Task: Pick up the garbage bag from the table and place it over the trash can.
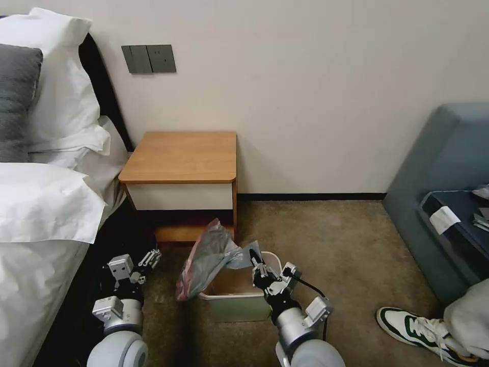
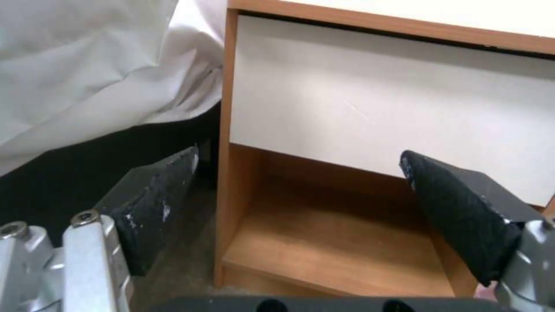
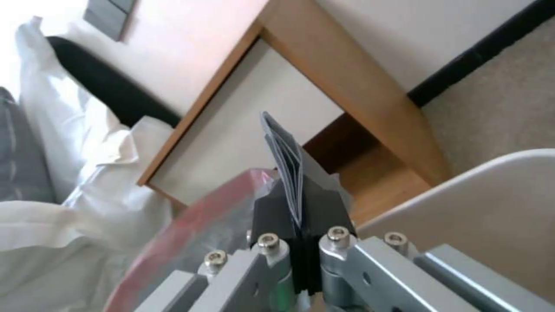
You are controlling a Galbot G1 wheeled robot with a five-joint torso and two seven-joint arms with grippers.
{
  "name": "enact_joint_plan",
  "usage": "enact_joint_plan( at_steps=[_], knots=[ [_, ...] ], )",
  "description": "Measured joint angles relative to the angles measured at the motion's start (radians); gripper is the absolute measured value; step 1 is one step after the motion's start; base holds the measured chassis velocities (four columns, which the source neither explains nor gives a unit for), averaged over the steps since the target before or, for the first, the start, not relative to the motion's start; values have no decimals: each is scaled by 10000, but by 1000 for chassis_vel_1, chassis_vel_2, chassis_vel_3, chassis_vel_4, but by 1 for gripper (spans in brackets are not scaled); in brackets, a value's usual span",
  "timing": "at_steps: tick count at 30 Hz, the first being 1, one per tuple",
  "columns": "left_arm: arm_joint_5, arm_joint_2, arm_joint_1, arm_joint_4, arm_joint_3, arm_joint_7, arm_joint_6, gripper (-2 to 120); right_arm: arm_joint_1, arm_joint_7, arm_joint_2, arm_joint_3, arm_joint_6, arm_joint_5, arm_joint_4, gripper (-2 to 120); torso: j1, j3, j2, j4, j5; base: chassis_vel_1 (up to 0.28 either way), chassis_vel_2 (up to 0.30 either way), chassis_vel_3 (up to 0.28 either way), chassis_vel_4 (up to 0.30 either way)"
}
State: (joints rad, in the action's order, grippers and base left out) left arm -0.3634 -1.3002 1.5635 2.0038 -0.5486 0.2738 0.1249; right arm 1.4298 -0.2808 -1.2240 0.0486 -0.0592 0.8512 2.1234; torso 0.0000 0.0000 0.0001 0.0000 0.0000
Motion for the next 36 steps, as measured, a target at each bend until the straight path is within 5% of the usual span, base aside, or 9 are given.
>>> enact_joint_plan(
  at_steps=[20, 27, 36],
  knots=[
    [79, -46, -10, 14, 76, -6, 32, 89, 459, 186, 194, -133, 102, -218, -140, 2, 0, 1, -1, -1, 0, 0, 0, 0, 0],
    [191, -82, -27, -82, 129, -26, 54, 89, 321, -1300, 453, -20, 924, -764, 7, 34, 0, 1, -1, 1, 0, 0, 0, 0, 0],
    [238, -68, -139, -153, 249, -54, 56, 89, 389, -1340, 719, -259, 924, -1469, 107, 63, 0, 1, -2, 0, 0, 0, 0, 0, 0]
  ],
)
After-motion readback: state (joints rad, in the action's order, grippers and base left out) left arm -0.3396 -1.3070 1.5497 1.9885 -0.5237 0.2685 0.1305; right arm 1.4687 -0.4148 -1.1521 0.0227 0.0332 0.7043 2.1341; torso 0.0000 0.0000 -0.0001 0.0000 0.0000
